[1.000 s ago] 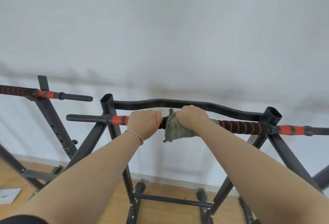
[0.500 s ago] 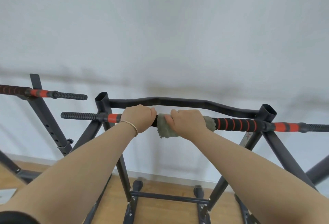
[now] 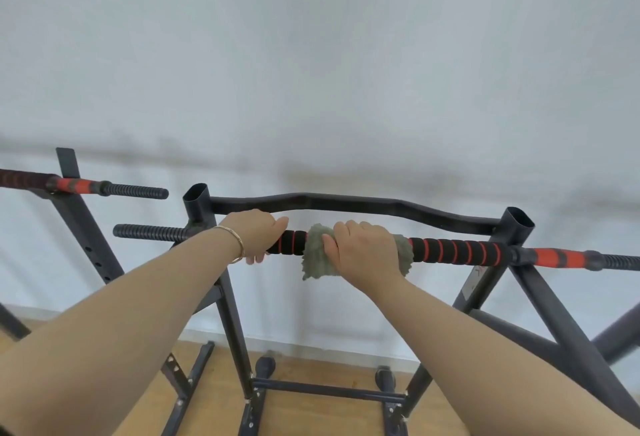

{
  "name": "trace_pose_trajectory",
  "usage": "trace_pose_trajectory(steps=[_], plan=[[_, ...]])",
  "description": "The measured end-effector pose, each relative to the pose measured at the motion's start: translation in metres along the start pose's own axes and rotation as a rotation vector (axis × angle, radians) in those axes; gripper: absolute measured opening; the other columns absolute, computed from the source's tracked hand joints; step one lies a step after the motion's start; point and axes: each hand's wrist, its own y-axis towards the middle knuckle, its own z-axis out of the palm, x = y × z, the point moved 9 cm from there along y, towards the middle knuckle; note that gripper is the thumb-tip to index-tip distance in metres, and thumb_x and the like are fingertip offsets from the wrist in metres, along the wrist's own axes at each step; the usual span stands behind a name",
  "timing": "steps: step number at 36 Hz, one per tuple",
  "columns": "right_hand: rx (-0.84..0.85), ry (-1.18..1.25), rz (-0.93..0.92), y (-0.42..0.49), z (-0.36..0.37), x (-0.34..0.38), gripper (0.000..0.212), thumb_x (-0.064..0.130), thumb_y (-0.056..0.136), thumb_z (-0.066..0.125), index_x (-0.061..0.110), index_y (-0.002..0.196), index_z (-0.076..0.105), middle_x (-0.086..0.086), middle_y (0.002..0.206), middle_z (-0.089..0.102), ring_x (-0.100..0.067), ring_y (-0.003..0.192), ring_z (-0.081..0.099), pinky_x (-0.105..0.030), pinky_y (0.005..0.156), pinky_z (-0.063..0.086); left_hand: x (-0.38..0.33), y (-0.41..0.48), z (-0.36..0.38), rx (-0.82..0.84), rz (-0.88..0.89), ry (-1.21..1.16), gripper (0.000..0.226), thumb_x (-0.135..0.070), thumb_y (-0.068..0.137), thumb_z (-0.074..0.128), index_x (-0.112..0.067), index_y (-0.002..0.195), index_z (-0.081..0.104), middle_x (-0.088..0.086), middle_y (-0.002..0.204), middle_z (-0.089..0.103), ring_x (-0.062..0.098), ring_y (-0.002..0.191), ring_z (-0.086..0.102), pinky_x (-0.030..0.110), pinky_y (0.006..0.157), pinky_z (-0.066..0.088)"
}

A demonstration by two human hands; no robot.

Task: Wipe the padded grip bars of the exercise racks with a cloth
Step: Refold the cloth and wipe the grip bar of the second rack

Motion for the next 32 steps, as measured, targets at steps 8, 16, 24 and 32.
trace_pose_trajectory(steps=[8,16,24,32], plan=[[0.455,-0.077,-0.105,0.028,0.034,-0.001,0.015,0.011,0.093,0.047,0.014,0.079,0.041,0.002,0.063,0.039,-0.023,0.059,0.047,-0.028,0.046,0.027,-0.010,-0.007,-0.007,-0.253,0.009,0.261,0.035,-0.019,0.084,0.062,-0.015,0.114,0.045,-0.003,0.066,0.048,0.017,0.051,0.050,0.029,0.041,0.035],[0.491,0.093,0.037,0.039,0.026,-0.025,0.037,0.009,0.101,0.045,0.002,0.137,0.040,-0.011,0.111,0.060,-0.034,0.099,0.059,-0.041,0.078,0.050,-0.008,-0.008,-0.010,-0.284,-0.027,0.281,0.020,-0.014,0.083,0.057,-0.017,0.092,0.039,-0.003,0.062,0.049,0.018,0.052,0.050,0.029,0.047,0.043],[-0.059,0.969,0.800,-0.005,-0.008,-0.121,0.033,0.035,0.101,0.043,0.014,0.081,0.058,0.001,0.069,0.061,-0.022,0.073,0.061,-0.032,0.066,0.043,-0.013,0.004,-0.020,-0.233,0.009,0.238,0.031,-0.016,0.090,0.056,-0.015,0.118,0.043,-0.004,0.070,0.042,0.019,0.065,0.053,0.031,0.050,0.045],[-0.329,1.259,1.056,-0.049,-0.029,-0.183,0.047,0.054,0.094,0.036,0.021,0.081,0.068,0.005,0.059,0.070,-0.001,0.059,0.068,-0.028,0.066,0.045,-0.096,0.019,-0.056,-0.364,0.123,0.146,0.029,-0.004,0.085,0.055,-0.017,0.093,0.030,-0.001,0.066,0.040,0.023,0.065,0.050,0.034,0.051,0.043]])
